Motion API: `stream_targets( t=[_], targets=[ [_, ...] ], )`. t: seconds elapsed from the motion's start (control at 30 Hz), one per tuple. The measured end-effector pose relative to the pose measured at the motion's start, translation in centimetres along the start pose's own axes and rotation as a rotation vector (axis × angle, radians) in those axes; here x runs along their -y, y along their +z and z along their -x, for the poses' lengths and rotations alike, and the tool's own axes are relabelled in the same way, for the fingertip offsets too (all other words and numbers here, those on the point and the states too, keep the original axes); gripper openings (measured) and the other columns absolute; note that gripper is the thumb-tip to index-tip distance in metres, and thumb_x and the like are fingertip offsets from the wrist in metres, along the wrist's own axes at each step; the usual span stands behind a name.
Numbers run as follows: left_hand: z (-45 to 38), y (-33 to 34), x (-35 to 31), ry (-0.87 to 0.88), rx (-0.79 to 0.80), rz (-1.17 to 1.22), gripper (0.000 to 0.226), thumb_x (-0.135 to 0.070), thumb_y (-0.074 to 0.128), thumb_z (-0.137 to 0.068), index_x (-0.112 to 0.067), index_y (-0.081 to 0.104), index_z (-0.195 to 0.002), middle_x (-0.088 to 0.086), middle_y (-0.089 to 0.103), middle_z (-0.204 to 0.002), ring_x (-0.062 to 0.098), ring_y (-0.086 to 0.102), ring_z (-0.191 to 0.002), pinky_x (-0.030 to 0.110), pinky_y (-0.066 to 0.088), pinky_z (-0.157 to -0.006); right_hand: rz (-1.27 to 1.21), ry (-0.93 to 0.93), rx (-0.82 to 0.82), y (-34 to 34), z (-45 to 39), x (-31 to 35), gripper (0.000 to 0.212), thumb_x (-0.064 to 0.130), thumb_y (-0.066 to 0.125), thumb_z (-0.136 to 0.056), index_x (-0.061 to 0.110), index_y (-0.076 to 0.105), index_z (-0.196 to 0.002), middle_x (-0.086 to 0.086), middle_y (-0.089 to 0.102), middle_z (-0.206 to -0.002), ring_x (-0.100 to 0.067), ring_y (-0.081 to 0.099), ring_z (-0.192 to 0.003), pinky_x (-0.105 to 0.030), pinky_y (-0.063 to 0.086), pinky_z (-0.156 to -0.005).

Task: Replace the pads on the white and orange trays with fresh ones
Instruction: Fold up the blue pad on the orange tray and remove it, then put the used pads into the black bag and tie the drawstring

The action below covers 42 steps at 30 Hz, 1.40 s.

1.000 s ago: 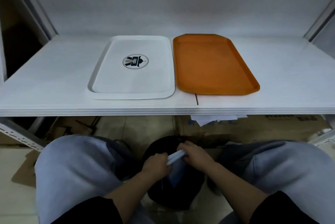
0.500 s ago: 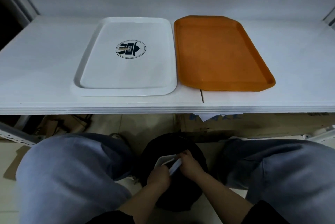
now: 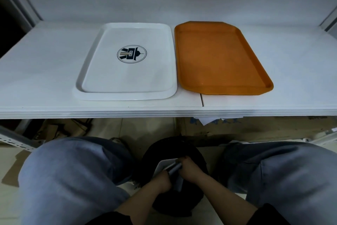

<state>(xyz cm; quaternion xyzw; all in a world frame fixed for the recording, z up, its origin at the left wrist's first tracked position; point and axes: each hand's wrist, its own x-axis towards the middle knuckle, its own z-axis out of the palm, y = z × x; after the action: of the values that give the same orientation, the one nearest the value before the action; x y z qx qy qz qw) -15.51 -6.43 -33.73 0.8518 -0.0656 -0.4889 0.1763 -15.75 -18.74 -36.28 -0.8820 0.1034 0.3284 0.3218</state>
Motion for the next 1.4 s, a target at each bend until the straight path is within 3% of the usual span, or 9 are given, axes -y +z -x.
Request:
stream_targets(
  t=[0.13,0.23,0.33,0.53,0.73,0.87,0.97,1.13,1.4],
  targets=[
    [1.2,-1.1,-0.6,0.065,-0.160,0.051,0.036,-0.010,0.040,-0.098,-0.001,0.049,-0.132,0.017,0.052,-0.135,0.028,0.051,-0.122,0.028,0.040,-0.094,-0.080,-0.046,-0.090,-2.5,1.6,0.4,0.030,0.013,0.048,-0.094,0.013,0.063,-0.120,-0.007,0.061,-0.127,-0.020,0.057,-0.114,-0.025,0.045,-0.093],
    [1.7,-2.7,-1.3,0.067,-0.226,0.047,0.034,-0.018,0.043,-0.095,-0.006,0.059,-0.123,0.012,0.060,-0.126,0.026,0.057,-0.115,0.027,0.045,-0.088,-0.216,-0.059,-0.214,-4.3,2.8,0.5,0.023,0.008,0.047,-0.094,0.017,0.066,-0.104,-0.004,0.068,-0.103,-0.012,0.063,-0.086,-0.016,0.047,-0.070],
    [2.0,-4.3,-2.3,0.118,-0.303,0.019,0.034,-0.020,0.048,-0.093,-0.013,0.061,-0.123,0.005,0.060,-0.129,0.023,0.055,-0.119,0.025,0.043,-0.093,-0.352,-0.039,-0.351,-5.8,3.6,-0.2,0.026,0.007,0.045,-0.095,0.027,0.059,-0.085,0.002,0.066,-0.085,-0.011,0.060,-0.070,-0.025,0.051,-0.068],
    [0.6,-6.6,-5.0,0.200,-0.392,-0.079,0.038,-0.020,0.048,-0.094,-0.014,0.053,-0.132,0.009,0.057,-0.132,0.025,0.053,-0.121,0.028,0.043,-0.096,-0.463,0.043,-0.441,-7.5,2.6,-2.7,0.022,0.011,0.046,-0.097,0.014,0.065,-0.108,-0.007,0.063,-0.113,-0.016,0.057,-0.093,-0.019,0.042,-0.062],
    [-2.4,-7.2,-6.2,0.175,-0.379,-0.435,0.055,-0.030,0.049,-0.092,-0.017,0.032,-0.143,0.011,0.030,-0.147,0.030,0.034,-0.133,0.040,0.037,-0.105,-0.641,0.177,-0.272,-5.9,-1.3,-5.8,0.029,0.013,0.039,-0.100,-0.005,0.059,-0.112,-0.024,0.060,-0.119,-0.035,0.056,-0.108,-0.026,0.040,-0.070],
    [-4.4,-7.5,-5.8,0.139,-0.304,-0.529,0.060,-0.030,0.047,-0.091,-0.020,0.025,-0.147,0.010,0.022,-0.152,0.031,0.028,-0.137,0.041,0.030,-0.110,-0.754,0.183,-0.146,-4.5,-3.2,-6.7,0.039,0.024,0.034,-0.103,0.002,0.051,-0.131,-0.017,0.053,-0.133,-0.029,0.051,-0.119,-0.022,0.037,-0.080],
    [-5.4,-7.6,-5.2,0.104,-0.249,-0.550,0.062,-0.030,0.045,-0.092,-0.021,0.021,-0.149,0.010,0.018,-0.155,0.031,0.025,-0.139,0.041,0.026,-0.112,-0.874,0.186,-0.107,-3.8,-3.9,-7.1,0.039,0.032,0.037,-0.102,0.009,0.056,-0.127,-0.010,0.058,-0.127,-0.022,0.055,-0.112,-0.016,0.043,-0.074],
    [-6.0,-7.8,-5.0,0.096,-0.250,-0.592,0.061,-0.028,0.045,-0.092,-0.024,0.022,-0.148,0.009,0.029,-0.148,0.031,0.036,-0.133,0.039,0.031,-0.107,-0.997,0.197,-0.069,-3.7,-3.9,-7.2,0.034,0.033,0.037,-0.102,0.014,0.061,-0.116,-0.005,0.063,-0.117,-0.008,0.058,-0.093,-0.009,0.044,-0.067],
    [-7.2,-7.9,-4.4,0.107,-0.203,-0.520,0.043,-0.032,0.037,-0.098,-0.020,0.035,-0.140,0.011,0.047,-0.136,0.029,0.048,-0.124,0.035,0.041,-0.098,-1.008,0.198,-0.002,-2.8,-3.6,-8.4,0.042,0.028,0.034,-0.103,0.003,0.045,-0.135,-0.011,0.049,-0.137,-0.016,0.051,-0.105,-0.004,0.045,-0.066]
  ],
)
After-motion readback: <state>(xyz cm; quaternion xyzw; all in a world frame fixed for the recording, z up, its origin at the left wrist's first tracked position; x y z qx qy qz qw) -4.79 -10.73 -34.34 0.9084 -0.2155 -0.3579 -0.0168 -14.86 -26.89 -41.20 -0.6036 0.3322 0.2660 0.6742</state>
